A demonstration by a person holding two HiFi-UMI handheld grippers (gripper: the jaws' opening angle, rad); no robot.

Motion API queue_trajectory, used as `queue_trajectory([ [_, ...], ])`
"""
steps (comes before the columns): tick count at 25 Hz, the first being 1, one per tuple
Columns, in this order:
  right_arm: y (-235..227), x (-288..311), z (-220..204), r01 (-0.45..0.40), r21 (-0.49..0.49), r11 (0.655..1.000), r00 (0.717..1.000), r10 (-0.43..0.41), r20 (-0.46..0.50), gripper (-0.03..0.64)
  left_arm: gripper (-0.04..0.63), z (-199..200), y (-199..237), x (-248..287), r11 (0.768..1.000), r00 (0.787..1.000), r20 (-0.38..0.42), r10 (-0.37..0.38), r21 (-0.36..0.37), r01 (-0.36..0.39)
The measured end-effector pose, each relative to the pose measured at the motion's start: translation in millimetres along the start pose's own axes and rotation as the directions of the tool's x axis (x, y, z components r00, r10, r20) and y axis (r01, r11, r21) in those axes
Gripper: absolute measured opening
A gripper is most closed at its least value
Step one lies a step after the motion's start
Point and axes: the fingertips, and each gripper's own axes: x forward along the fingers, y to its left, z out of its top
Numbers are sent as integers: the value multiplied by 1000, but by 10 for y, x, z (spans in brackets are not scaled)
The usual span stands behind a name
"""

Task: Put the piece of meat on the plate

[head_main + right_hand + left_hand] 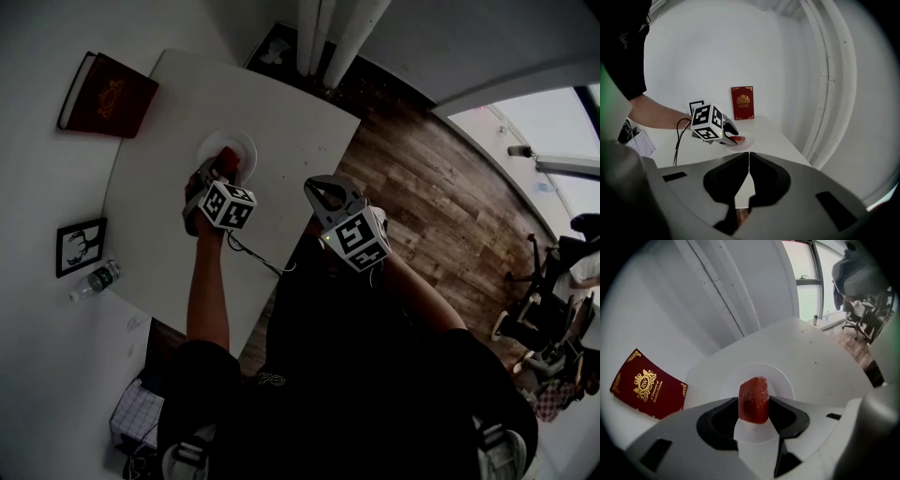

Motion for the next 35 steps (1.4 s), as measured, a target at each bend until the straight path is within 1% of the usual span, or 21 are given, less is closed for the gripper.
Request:
queue_trajectory([
  [3,16,-4,-26,-6,0,1000,1000,6,-1,23,196,29,-6,-19,1000,1000,14,-2,6,2],
  [6,18,-14,-60,-3,-3,1000,1000,3,-15,23,196,55,-25,-32,1000,999,31,-22,-15,23],
  [8,3,-31,-82,-1,-5,1000,1000,1,-24,23,204,67,-54,-45,999,999,32,-29,-14,29],
  [11,2,-39,-72,-9,-10,1000,1000,9,-8,23,202,77,-88,-48,1000,999,30,-22,2,22],
  [16,-26,-80,-81,5,-13,1000,1000,-6,-31,23,202,106,-70,-89,1000,999,35,-8,1,8],
  [20,17,-93,-29,-16,-20,1000,1000,16,1,23,202,153,-101,-173,1000,999,46,-6,-16,7],
  [24,18,-141,-42,-22,-28,999,1000,22,-6,23,199,208,-155,-290,998,997,75,-7,-66,12],
  [26,12,-160,-58,-27,-33,999,1000,27,-5,23,174,223,-199,-338,995,996,93,-6,-99,15],
  [28,2,-190,-67,-32,-35,999,999,32,-10,23,130,219,-243,-390,993,995,97,8,-115,3],
  [30,-7,-215,-30,-42,-40,998,999,42,11,23,107,228,-292,-458,992,995,100,26,-124,-13],
  [32,-15,-227,30,-53,-45,998,998,55,44,23,78,268,-327,-541,989,992,120,49,-141,-32],
  [35,-52,-268,78,-61,-49,997,996,64,65,23,37,361,-380,-669,986,987,143,77,-160,-54],
])
